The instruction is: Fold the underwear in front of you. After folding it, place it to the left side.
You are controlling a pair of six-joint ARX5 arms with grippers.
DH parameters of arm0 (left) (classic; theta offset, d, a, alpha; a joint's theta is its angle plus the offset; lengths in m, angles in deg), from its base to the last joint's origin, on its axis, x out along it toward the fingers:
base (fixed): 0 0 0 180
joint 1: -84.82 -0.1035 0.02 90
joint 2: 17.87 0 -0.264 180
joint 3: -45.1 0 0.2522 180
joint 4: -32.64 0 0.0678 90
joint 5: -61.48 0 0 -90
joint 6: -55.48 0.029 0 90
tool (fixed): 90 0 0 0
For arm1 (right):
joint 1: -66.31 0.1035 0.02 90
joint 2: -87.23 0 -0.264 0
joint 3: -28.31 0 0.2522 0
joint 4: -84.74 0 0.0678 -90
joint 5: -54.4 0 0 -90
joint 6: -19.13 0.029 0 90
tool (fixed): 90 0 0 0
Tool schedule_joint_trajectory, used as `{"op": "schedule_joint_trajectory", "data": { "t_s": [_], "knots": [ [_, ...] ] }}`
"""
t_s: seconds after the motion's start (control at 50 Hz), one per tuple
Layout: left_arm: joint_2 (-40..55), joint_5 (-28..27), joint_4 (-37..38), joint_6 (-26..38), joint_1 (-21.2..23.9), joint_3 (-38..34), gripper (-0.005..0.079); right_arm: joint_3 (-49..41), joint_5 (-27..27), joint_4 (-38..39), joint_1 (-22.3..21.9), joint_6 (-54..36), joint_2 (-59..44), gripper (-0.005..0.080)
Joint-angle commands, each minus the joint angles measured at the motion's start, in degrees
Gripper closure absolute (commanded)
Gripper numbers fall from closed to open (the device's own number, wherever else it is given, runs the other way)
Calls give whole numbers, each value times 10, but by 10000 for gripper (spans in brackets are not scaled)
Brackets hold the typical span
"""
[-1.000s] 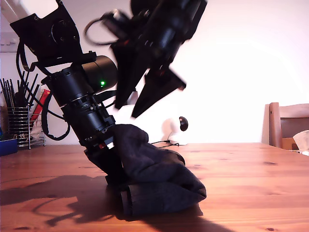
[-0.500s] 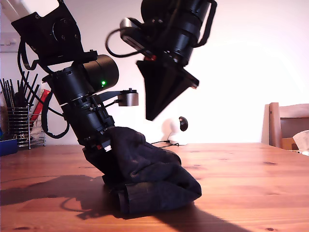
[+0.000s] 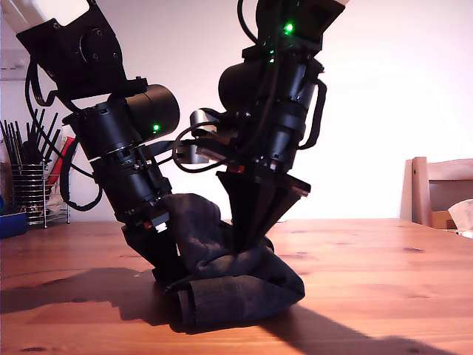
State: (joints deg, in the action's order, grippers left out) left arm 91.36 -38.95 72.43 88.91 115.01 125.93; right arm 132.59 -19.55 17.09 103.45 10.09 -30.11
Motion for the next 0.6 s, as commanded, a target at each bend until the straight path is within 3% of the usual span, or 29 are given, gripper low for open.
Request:
{"op": "schedule_joint_trajectory", "data": {
  "t_s": [0.0,0.22,0.58],
  "knots": [
    [17,6,15,2,-3,-14,763,-13,0,5,2,1,-13,763],
    [-8,56,31,16,-18,-11,763,-13,-1,5,-5,1,-13,763],
    [-92,36,38,-3,-44,-10,763,-13,19,20,-8,19,-13,763]
  ]
}}
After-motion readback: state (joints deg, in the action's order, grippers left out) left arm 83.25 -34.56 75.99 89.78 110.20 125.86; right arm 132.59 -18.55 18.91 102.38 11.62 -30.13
